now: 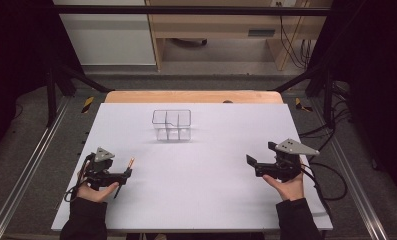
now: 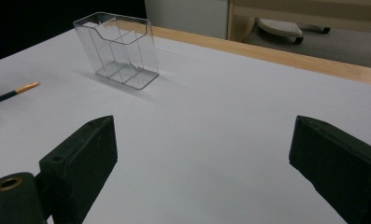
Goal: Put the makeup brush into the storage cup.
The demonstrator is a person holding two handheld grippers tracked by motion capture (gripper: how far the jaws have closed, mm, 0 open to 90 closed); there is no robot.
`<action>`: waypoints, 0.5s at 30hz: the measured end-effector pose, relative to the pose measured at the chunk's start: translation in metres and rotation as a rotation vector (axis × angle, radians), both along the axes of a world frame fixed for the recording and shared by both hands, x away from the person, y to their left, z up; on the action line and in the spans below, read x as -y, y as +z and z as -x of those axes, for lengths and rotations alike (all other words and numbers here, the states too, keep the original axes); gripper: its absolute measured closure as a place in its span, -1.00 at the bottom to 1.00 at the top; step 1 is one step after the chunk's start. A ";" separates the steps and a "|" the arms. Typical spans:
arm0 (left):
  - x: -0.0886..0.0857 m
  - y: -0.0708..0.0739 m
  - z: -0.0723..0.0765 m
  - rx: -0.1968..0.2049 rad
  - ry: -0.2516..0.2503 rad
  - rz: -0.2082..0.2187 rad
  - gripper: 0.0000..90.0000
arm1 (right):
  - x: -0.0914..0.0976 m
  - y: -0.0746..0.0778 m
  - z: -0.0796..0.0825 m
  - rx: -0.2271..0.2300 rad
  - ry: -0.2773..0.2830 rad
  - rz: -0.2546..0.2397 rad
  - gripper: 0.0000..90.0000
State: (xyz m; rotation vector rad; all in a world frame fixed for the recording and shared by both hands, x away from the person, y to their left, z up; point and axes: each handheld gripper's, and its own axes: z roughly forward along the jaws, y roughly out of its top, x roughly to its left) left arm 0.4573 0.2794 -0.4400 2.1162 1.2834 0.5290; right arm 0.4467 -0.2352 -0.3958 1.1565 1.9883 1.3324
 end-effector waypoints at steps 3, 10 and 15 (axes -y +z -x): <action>0.002 -0.003 -0.002 -0.023 -0.004 -0.019 -0.47 | -0.001 -0.001 0.000 -0.003 0.003 0.000 -0.82; 0.002 -0.011 -0.006 -0.075 -0.010 -0.044 -0.17 | -0.002 -0.002 -0.001 -0.013 0.005 0.008 -0.82; 0.003 -0.014 -0.007 -0.109 -0.009 -0.056 -0.01 | -0.002 -0.002 -0.001 -0.013 0.007 0.008 -0.82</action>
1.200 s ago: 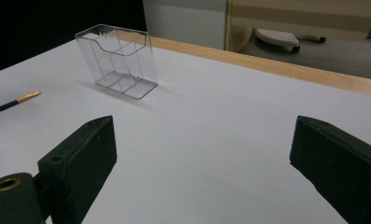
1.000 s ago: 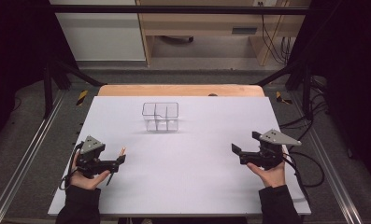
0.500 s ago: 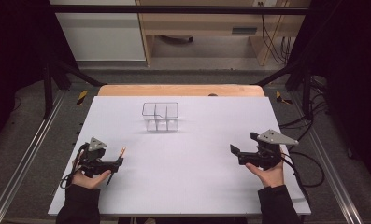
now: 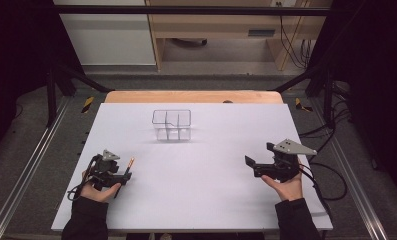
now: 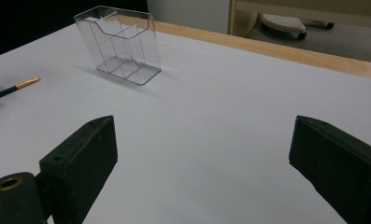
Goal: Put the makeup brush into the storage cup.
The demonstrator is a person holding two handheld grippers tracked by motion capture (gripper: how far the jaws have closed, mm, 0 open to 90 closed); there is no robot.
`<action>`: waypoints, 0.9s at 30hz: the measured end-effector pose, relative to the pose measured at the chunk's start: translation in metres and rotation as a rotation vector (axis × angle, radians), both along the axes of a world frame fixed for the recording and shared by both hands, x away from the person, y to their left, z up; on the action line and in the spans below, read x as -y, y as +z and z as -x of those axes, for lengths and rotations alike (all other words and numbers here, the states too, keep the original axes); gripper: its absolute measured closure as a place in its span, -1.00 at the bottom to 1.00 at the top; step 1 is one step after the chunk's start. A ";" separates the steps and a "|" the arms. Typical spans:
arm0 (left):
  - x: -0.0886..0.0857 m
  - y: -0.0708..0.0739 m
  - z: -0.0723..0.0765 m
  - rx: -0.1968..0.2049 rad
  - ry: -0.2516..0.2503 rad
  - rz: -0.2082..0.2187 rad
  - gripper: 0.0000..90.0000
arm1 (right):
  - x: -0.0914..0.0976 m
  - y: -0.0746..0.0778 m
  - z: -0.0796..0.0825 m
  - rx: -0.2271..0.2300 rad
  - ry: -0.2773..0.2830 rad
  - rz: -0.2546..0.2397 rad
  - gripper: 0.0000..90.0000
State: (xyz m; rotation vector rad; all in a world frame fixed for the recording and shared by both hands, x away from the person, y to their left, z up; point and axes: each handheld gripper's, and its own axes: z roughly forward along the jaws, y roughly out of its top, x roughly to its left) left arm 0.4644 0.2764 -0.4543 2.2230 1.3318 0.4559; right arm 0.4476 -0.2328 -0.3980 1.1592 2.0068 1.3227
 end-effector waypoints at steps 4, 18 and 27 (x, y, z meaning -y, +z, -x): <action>0.001 -0.002 -0.001 -0.023 -0.003 -0.011 0.12 | 0.000 0.000 0.000 0.000 0.001 0.001 -0.82; 0.003 -0.003 0.000 -0.046 -0.018 -0.010 0.63 | 0.000 0.000 0.000 -0.003 0.004 -0.001 -0.82; 0.003 -0.003 0.000 -0.060 -0.028 -0.003 0.83 | 0.000 -0.001 0.000 -0.007 0.004 0.004 -0.82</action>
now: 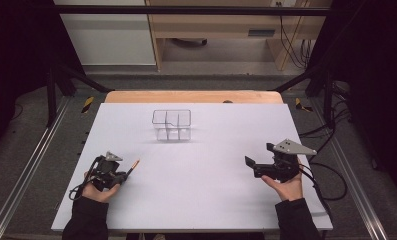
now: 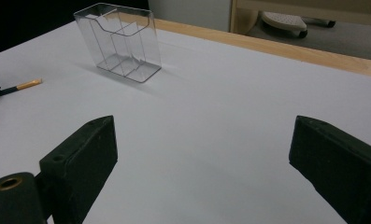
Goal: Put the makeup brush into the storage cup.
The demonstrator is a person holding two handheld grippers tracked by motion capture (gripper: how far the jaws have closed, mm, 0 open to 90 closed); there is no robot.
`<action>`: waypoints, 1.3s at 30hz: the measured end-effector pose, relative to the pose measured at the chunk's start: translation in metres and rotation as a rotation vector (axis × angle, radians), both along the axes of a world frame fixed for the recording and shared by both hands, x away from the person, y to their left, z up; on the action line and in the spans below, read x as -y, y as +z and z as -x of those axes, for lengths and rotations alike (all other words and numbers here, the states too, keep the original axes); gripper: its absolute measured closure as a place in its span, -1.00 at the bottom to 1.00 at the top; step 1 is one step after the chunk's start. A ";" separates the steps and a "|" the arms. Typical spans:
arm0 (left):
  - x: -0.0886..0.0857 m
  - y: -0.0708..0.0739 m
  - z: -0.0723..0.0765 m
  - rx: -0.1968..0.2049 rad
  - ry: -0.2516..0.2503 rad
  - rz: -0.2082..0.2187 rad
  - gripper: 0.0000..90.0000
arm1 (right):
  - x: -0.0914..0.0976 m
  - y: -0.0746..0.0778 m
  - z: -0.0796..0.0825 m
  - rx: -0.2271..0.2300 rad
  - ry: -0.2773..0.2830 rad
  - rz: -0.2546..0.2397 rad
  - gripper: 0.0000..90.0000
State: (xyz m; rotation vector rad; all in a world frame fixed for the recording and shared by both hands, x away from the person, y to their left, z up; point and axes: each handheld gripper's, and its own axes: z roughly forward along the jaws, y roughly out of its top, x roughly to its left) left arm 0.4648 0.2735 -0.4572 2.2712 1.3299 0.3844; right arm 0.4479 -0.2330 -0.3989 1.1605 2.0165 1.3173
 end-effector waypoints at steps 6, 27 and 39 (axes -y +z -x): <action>-0.001 0.000 0.000 -0.006 -0.009 0.016 0.78 | 0.000 0.000 0.000 0.001 0.000 -0.005 -0.82; 0.002 0.032 -0.025 -0.060 -0.069 -0.076 -0.10 | 0.005 0.001 0.000 0.000 -0.007 -0.006 -0.82; 0.012 0.019 -0.036 -0.173 -0.103 -0.144 0.07 | 0.004 0.001 0.000 -0.002 -0.005 -0.013 -0.82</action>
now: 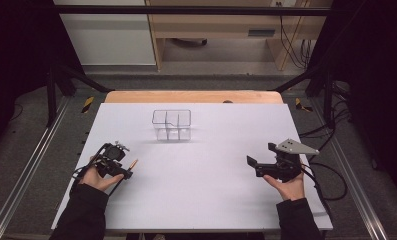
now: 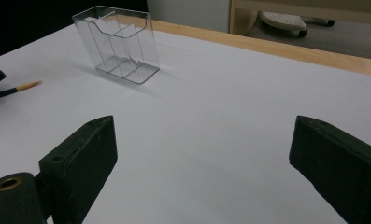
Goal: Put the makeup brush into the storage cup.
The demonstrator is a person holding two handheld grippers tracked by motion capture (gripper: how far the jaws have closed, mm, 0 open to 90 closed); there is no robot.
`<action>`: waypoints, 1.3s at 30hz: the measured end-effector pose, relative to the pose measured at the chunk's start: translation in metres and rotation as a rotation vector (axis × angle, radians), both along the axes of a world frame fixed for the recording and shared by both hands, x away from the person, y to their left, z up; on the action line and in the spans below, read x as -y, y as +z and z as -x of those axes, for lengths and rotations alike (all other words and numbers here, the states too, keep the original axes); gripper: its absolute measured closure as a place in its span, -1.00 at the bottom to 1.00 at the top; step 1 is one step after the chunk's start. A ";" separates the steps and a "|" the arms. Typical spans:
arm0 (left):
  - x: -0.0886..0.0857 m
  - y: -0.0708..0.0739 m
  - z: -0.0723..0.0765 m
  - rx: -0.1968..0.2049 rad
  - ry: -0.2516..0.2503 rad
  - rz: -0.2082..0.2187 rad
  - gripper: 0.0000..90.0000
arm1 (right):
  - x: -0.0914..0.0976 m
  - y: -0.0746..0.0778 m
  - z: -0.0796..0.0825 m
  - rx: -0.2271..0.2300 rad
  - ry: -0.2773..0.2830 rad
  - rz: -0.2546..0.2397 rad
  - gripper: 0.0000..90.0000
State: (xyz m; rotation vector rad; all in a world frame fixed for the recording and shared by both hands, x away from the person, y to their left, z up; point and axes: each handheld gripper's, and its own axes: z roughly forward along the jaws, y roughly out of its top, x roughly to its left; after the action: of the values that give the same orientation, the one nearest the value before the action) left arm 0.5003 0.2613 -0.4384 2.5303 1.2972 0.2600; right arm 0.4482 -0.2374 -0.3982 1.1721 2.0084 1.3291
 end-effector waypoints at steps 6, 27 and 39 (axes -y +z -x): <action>-0.002 -0.006 0.000 -0.019 0.007 0.007 0.31 | 0.000 0.000 0.000 -0.004 0.003 0.002 -0.82; -0.001 -0.008 0.005 -0.024 0.042 0.019 0.83 | 0.000 0.001 0.001 -0.007 0.005 -0.007 -0.83; 0.001 -0.004 0.012 0.019 -0.040 0.019 0.83 | 0.000 0.001 0.001 -0.009 0.005 -0.008 -0.83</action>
State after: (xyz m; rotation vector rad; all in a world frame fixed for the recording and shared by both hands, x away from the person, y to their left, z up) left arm 0.4886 0.2604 -0.4423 2.5287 1.2346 0.2614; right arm 0.4468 -0.2371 -0.3973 1.1788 2.0160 1.3374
